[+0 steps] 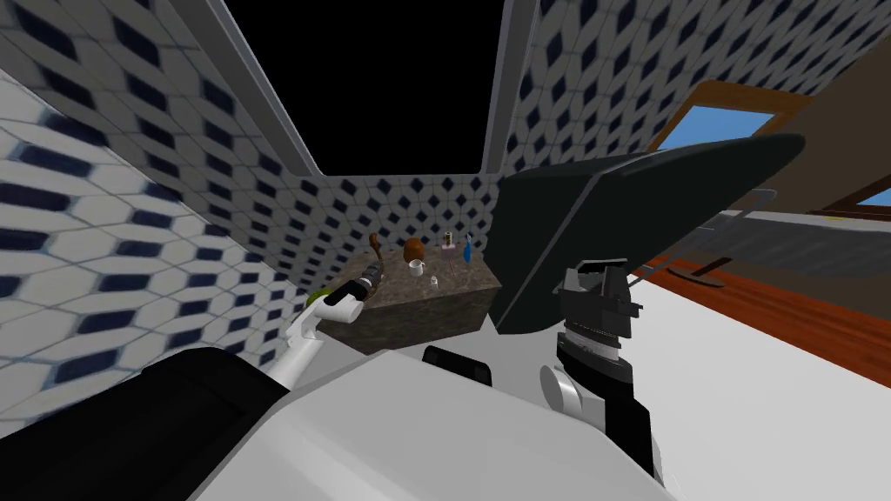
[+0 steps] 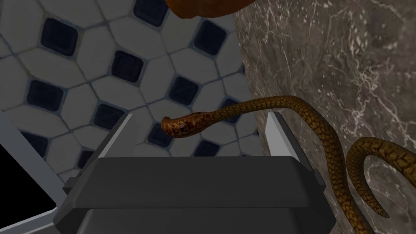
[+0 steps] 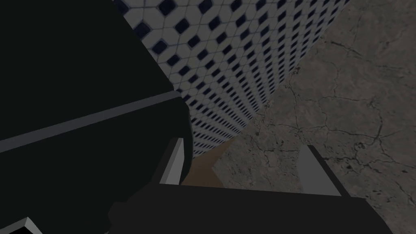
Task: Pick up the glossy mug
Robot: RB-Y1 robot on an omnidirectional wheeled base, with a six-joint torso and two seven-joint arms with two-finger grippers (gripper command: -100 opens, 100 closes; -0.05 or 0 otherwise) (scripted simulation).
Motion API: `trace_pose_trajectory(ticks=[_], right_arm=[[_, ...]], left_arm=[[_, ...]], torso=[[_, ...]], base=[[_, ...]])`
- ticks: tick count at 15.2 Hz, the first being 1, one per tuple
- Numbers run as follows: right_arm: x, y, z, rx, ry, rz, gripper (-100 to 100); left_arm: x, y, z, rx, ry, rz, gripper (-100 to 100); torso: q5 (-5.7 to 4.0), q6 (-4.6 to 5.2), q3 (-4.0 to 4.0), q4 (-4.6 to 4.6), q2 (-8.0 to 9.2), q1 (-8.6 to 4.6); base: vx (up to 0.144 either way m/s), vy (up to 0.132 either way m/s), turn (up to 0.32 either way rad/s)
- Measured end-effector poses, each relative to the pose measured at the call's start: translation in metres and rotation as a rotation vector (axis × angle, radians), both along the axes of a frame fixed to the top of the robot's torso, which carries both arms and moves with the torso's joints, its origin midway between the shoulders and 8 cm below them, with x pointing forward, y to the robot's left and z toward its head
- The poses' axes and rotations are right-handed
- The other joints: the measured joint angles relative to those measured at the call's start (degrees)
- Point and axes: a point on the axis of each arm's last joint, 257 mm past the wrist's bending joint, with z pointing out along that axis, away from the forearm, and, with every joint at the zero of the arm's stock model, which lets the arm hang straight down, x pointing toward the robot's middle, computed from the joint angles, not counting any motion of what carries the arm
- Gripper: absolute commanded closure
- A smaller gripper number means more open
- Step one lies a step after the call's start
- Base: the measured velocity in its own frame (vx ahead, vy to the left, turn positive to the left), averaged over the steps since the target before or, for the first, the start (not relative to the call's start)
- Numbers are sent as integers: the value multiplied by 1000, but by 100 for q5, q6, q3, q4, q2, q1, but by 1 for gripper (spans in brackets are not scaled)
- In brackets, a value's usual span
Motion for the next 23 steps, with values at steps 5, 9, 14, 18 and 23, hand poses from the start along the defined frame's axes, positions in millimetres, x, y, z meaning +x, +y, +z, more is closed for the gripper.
trace_pose_trajectory(ticks=[5,9,14,18,23], right_arm=[[0,0,0,0,0,0,0],[0,0,0,0,0,0,0],[0,0,0,0,0,0,0],[0,0,0,0,0,0,0],[0,0,0,0,0,0,0]], left_arm=[[-5,22,-11,-25,77,41,-100],[-11,36,-22,-47,139,73,-100],[-20,54,-32,-79,214,115,-100],[-28,67,-41,-106,276,148,-100],[-41,79,-51,-141,353,188,-100]], torso=[[-1,5,-1,0,-2,-1],[0,6,-1,0,-1,-1],[0,5,-2,0,-3,-2],[-1,6,-1,0,-2,-3],[0,2,-1,0,-2,0]], base=[[7,-19,-164],[7,-16,-140],[8,-13,-135],[8,-14,-144],[8,-11,-149]])
